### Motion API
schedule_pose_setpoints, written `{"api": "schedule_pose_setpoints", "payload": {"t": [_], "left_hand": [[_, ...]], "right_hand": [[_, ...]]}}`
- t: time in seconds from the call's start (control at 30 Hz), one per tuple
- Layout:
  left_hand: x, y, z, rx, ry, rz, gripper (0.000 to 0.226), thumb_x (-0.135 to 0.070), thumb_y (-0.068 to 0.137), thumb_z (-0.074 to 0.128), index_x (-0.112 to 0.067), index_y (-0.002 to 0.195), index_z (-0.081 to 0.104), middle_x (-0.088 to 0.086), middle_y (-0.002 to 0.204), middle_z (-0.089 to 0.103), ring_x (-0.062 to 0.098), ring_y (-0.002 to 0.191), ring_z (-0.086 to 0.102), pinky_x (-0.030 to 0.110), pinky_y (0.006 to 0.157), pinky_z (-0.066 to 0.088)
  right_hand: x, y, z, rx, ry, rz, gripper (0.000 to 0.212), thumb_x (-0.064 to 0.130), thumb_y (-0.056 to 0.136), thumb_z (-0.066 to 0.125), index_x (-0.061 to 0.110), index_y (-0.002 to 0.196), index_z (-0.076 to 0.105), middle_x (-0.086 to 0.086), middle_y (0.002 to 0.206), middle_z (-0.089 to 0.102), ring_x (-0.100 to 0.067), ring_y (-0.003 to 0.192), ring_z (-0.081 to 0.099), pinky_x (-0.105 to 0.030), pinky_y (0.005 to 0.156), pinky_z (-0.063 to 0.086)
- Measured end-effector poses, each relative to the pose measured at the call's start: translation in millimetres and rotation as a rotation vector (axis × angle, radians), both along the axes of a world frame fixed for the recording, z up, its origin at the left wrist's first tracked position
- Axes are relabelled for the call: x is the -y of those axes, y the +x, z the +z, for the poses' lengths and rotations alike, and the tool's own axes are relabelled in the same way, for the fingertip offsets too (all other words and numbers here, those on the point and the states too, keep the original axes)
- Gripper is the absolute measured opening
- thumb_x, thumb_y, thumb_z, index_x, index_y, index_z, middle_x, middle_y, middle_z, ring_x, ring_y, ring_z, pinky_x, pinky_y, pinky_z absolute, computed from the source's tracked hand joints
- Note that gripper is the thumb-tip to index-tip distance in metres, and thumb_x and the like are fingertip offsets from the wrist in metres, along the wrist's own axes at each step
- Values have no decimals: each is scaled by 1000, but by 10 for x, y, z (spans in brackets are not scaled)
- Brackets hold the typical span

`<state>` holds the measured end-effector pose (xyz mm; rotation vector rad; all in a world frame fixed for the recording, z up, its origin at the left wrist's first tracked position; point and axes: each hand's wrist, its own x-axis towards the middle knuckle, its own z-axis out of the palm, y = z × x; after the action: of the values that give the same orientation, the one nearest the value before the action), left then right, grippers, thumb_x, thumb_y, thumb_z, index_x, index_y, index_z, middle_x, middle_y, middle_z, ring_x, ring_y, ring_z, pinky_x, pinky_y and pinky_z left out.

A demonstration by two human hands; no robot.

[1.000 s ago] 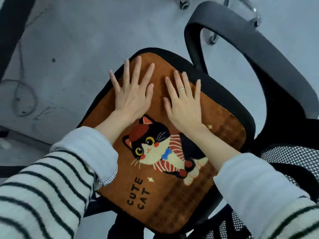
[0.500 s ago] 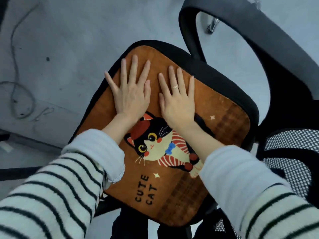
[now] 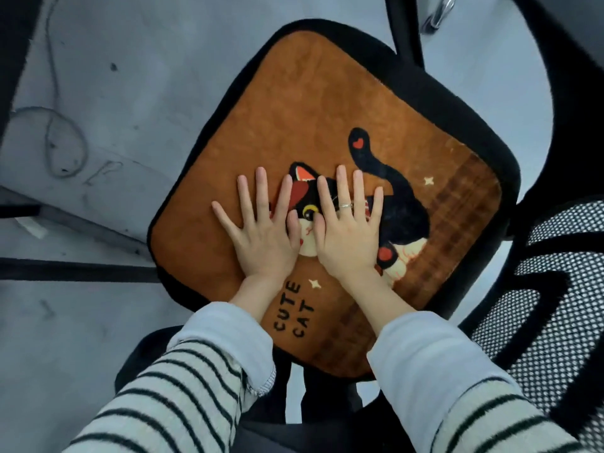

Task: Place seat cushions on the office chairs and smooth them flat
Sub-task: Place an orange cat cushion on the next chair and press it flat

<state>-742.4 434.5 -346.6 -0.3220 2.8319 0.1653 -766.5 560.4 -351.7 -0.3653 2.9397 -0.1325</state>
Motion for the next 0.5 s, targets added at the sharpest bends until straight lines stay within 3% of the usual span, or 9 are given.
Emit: {"api": "schedule_pose_setpoints", "payload": {"t": [0.1,0.2,0.3,0.5], "left_hand": [[-74,290,127,109,61,213,55,-46,98,17,-40,147,-4,-1,160,-7,26,146,-9,70,108,0],[-228,662,247,274,111,451,59,-54,95,14,-40,147,-9,-3,157,-21,26,144,-21,74,104,-1],[-453,783,305,312,128,521,68,-61,89,7,-31,150,-6,5,157,-21,33,143,-20,79,99,3],[-557,780,37,273,81,578,74,-62,89,14,-24,150,-3,15,157,-13,41,142,-13,81,94,-1]], "right_hand": [[-216,92,104,43,25,-10,50,42,99,32,26,146,34,-6,154,31,-28,143,27,-55,115,19],[-547,438,211,135,89,-264,52,45,98,27,32,148,25,-2,157,22,-26,146,20,-58,115,13],[-608,627,264,218,97,-424,56,47,96,20,31,150,20,-2,160,12,-28,147,10,-64,113,9],[-517,653,48,188,143,-436,60,51,97,7,26,151,16,-11,159,13,-36,145,9,-66,108,-3]]}}
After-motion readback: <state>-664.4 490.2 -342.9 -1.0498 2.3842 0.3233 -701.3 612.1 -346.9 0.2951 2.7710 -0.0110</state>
